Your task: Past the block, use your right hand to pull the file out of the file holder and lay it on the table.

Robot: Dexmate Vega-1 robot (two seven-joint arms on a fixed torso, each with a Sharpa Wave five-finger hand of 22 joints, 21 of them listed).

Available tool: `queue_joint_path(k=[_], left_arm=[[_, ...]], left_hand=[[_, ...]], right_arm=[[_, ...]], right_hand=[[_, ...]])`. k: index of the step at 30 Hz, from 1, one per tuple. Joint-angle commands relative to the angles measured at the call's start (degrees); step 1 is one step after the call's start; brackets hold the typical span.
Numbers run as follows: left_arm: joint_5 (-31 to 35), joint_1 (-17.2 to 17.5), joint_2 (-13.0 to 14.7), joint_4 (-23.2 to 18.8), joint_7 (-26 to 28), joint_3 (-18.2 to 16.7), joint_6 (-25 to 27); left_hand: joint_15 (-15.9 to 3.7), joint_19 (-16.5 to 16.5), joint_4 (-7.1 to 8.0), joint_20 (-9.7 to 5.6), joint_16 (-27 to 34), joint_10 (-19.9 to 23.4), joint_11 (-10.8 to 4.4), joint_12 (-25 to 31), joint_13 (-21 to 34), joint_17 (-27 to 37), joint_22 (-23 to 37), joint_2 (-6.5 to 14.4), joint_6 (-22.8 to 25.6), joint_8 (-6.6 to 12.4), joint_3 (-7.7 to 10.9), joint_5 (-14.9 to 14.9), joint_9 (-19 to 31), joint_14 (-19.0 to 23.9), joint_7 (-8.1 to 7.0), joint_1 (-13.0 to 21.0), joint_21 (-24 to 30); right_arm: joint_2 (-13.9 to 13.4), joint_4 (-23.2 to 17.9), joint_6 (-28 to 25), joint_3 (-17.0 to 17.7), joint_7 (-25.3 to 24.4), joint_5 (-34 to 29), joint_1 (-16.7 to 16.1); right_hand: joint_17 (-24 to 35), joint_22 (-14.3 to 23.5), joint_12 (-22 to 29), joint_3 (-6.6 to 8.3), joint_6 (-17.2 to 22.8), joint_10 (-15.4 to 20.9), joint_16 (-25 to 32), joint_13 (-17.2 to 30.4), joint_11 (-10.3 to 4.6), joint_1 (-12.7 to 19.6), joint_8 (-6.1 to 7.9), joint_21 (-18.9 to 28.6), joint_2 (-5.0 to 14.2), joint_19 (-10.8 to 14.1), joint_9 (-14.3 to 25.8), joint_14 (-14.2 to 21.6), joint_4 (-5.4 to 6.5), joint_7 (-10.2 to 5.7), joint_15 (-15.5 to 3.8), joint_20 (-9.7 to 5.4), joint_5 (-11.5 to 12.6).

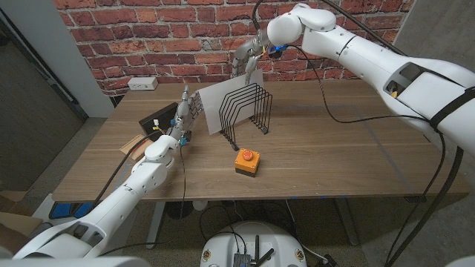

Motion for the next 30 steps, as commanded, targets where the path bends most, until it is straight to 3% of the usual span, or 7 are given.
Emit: queue_joint_path(k=[1,9,30], left_arm=[[-0.01,0.01,0.00,0.00,-0.05,0.00,-0.01],[-0.11,0.04,0.15,-0.14,-0.11,-0.10,0.11],[-0.08,0.03,0.16,-0.22,-0.03,-0.08,0.18]], left_hand=[[-0.05,0.48,0.15,-0.05,0.38,-0.16,-0.48,0.42,0.06,0.17,0.33,0.77,-0.01,0.35,-0.35,0.12,0.18,0.48,-0.32,0.10,0.48],[-0.05,0.46,0.15,-0.10,0.38,-0.09,-0.45,0.45,0.06,0.18,0.33,0.77,-0.02,0.35,-0.38,0.12,0.18,0.48,-0.31,0.10,0.47],[-0.05,0.42,0.15,-0.09,0.38,-0.13,-0.44,0.43,0.06,0.18,0.33,0.79,-0.03,0.35,-0.42,0.11,0.18,0.49,-0.31,0.09,0.46]], right_arm=[[0.38,0.65,0.82,-0.46,-1.22,-1.15,-0.12],[-0.08,-0.11,1.07,-0.12,-2.96,-1.79,-0.90],[-0.06,0.21,1.25,0.45,-5.49,-2.10,-2.13]], right_hand=[[0.41,0.23,0.11,-0.09,2.02,2.31,0.64,0.17,-0.15,0.43,0.69,0.13,0.28,0.77,0.21,2.08,0.32,0.15,-9.63,-6.51,0.20],[1.52,0.27,0.30,-0.36,6.35,7.32,1.62,0.39,-0.17,2.02,2.12,-0.20,0.95,1.31,0.41,5.90,0.04,-0.35,-9.86,-6.83,0.06],[4.02,0.66,-1.19,-1.54,14.70,16.21,1.73,0.77,-0.17,4.66,5.36,0.20,2.32,4.39,0.91,15.41,0.28,-0.36,-9.95,-8.02,-1.49]])
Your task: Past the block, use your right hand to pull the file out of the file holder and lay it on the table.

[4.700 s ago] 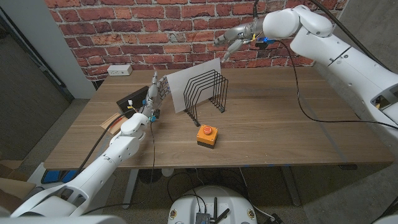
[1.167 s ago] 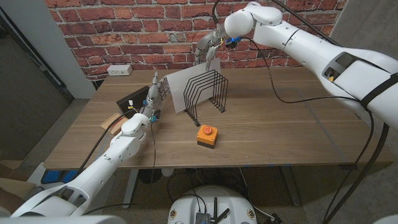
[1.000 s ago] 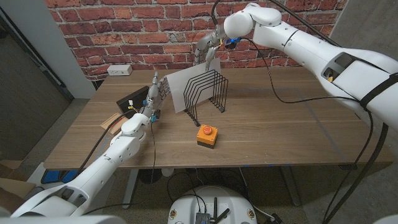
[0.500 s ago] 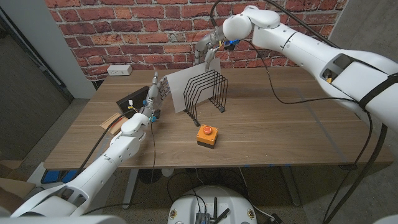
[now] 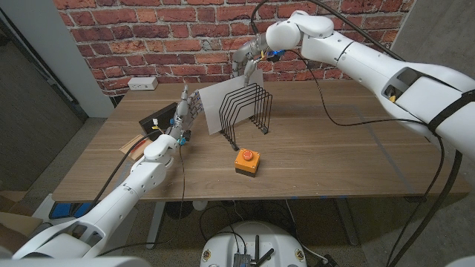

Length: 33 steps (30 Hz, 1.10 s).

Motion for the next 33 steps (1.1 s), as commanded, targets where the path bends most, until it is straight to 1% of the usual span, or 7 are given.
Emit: queue_joint_path(k=[1,8,17,22,27,29,33], left_arm=[[0.16,0.04,-0.18,0.06,0.14,0.11,-0.11],[0.20,0.02,-0.25,0.17,0.13,0.15,-0.18],[0.03,0.04,-0.02,-0.06,0.11,-0.02,0.04],[0.02,0.03,-0.01,-0.06,0.09,-0.03,0.06],[0.02,0.02,-0.01,-0.05,0.10,-0.03,0.07],[0.01,0.02,0.00,-0.06,0.10,-0.03,0.08],[0.02,0.02,0.00,-0.06,0.10,-0.03,0.08]], left_hand=[[-0.06,0.43,0.15,-0.06,0.38,-0.11,-0.46,0.44,0.06,0.18,0.33,0.63,-0.03,0.35,-0.42,0.10,0.18,0.48,-0.31,-0.06,0.46],[0.00,0.44,0.15,-0.07,0.38,-0.12,-0.50,0.44,0.06,0.18,0.33,0.63,-0.03,0.35,-0.43,0.10,0.18,0.48,-0.31,-0.06,0.47],[-0.04,0.44,0.15,-0.06,0.37,-0.22,-0.51,0.40,0.06,0.18,0.33,0.64,-0.03,0.35,-0.45,0.10,0.18,0.47,-0.31,-0.06,0.47],[-0.04,0.45,0.15,-0.05,0.38,-0.08,-0.46,0.45,0.06,0.18,0.33,0.64,0.01,0.36,-0.46,0.10,0.18,0.50,-0.31,-0.06,0.47],[-0.05,0.44,0.15,-0.05,0.38,-0.10,-0.54,0.44,0.06,0.18,0.33,0.64,-0.01,0.36,-0.47,0.10,0.18,0.49,-0.31,-0.06,0.47],[-0.02,0.44,0.15,-0.06,0.39,-0.26,-0.46,0.38,0.06,0.18,0.33,0.64,-0.01,0.36,-0.48,0.10,0.18,0.50,-0.31,-0.06,0.47],[-0.02,0.44,0.15,-0.06,0.39,-0.13,-0.37,0.43,0.06,0.18,0.33,0.65,-0.01,0.36,-0.48,0.10,0.18,0.51,-0.32,-0.05,0.46]], right_arm=[[0.13,0.53,0.05,0.37,-1.53,-0.08,-0.57],[0.32,1.32,0.45,0.40,-3.01,-0.10,-0.74],[0.42,2.07,0.89,0.38,-3.72,0.25,-0.79],[-0.08,1.19,0.57,0.59,-3.80,0.27,-1.14],[-0.29,0.94,0.46,0.76,-3.59,0.49,-1.30],[-0.50,0.61,0.37,0.86,-3.56,0.51,-1.44],[-0.87,-0.16,0.09,1.09,-3.20,0.64,-1.70]], right_hand=[[0.98,0.17,-0.39,-0.52,1.63,2.11,0.26,0.26,-0.04,1.09,0.96,0.16,0.17,0.96,0.27,2.05,0.01,0.03,-6.75,-7.50,-0.48],[2.13,0.28,-0.77,-0.77,3.58,3.90,-0.23,0.36,0.00,2.34,1.93,0.22,0.59,1.12,0.39,4.25,-0.19,0.08,-6.79,-7.51,-0.81],[3.74,0.41,-0.34,-1.33,5.29,6.77,-0.41,1.22,0.06,3.13,2.35,0.56,1.46,1.57,-0.12,6.86,-0.04,0.04,-6.78,-7.56,-1.32],[4.57,0.45,-0.41,-1.50,6.19,7.71,-0.52,1.41,0.10,3.95,2.82,0.63,1.89,1.51,0.03,7.89,-0.15,0.06,-6.82,-7.53,-1.56],[5.36,0.50,-0.15,-1.86,7.19,8.84,-0.63,1.95,0.14,4.07,3.42,0.78,2.43,1.56,0.11,8.99,0.08,0.01,-6.76,-7.53,-1.84],[5.69,0.52,-0.17,-1.94,7.74,9.19,-0.83,2.16,0.15,4.25,4.00,0.86,2.72,1.60,0.49,9.36,0.06,-0.06,-6.79,-7.54,-1.94],[6.25,0.56,-0.19,-1.94,7.83,9.79,-1.03,2.43,0.14,4.72,4.09,0.98,3.38,1.61,0.16,10.01,0.01,0.00,-6.82,-7.52,-2.03]])
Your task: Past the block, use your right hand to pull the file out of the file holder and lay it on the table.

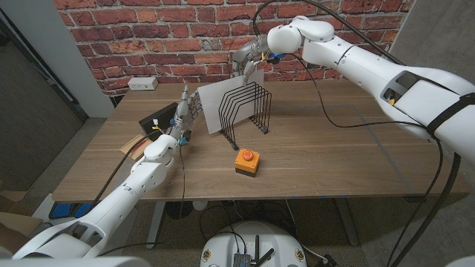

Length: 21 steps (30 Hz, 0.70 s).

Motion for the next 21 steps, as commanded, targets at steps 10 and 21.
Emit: queue_joint_path(k=[10,21], left_arm=[[-0.05,0.03,0.09,-0.11,0.01,-0.09,0.05],[0.00,0.02,0.04,-0.07,0.04,-0.05,0.02]], left_hand=[[-0.03,0.50,0.31,-0.09,0.37,-0.13,-0.45,0.43,0.22,0.18,0.33,0.65,0.01,0.37,-0.35,0.10,0.18,0.48,-0.31,-0.05,0.49],[0.00,0.48,0.31,-0.10,0.36,-0.17,-0.43,0.42,0.22,0.18,0.33,0.66,-0.02,0.35,-0.37,0.10,0.18,0.45,-0.31,-0.05,0.48]], right_arm=[[-1.21,-2.40,-0.88,0.87,2.03,1.08,-0.66],[-0.97,-2.38,-1.13,0.93,3.87,1.64,-0.11]], right_hand=[[1.45,0.39,-0.04,-0.29,1.24,1.22,-0.93,0.51,-0.07,0.91,0.62,0.88,1.74,0.63,-0.37,1.69,0.10,0.02,-3.31,-7.25,-0.67],[2.22,0.53,-0.07,-0.21,1.23,1.14,-1.54,0.99,-0.11,1.14,0.43,1.35,3.09,0.89,-0.43,1.86,0.09,0.05,-3.29,-7.25,-1.17]])
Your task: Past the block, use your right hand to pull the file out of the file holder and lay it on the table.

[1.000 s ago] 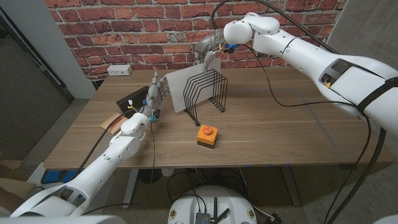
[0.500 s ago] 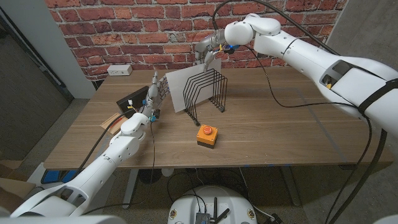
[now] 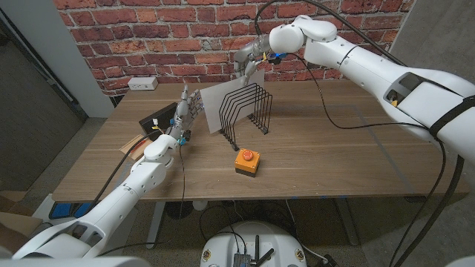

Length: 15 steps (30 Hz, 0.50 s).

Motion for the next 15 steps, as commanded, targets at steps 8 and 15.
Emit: queue_joint_path(k=[8,15], left_arm=[[0.08,0.01,-0.11,0.05,0.07,0.08,-0.04],[0.01,-0.05,-0.05,0.10,-0.03,0.02,0.00]], left_hand=[[-0.08,0.48,0.31,-0.11,0.36,-0.12,-0.56,0.43,0.20,0.18,0.33,0.66,-0.02,0.35,-0.39,0.09,0.18,0.45,-0.31,-0.05,0.48],[-0.03,0.48,0.30,-0.08,0.37,-0.17,-0.55,0.42,0.20,0.18,0.33,0.67,-0.02,0.36,-0.40,0.10,0.18,0.46,-0.32,-0.04,0.48]], right_arm=[[0.20,-0.28,-1.00,0.25,2.89,0.91,0.78],[-0.13,-0.88,-1.39,0.52,3.50,1.42,0.75]], right_hand=[[1.19,0.44,0.05,0.35,1.23,1.03,-0.19,0.47,-0.37,0.38,-0.04,1.12,2.47,1.26,-0.12,1.67,-0.18,0.08,-2.59,-7.34,-0.80],[1.79,0.54,0.19,0.34,1.51,1.41,-0.33,1.03,-0.36,0.11,-0.19,1.62,2.80,1.38,-0.19,2.43,-0.19,0.07,-2.50,-7.37,-1.04]])
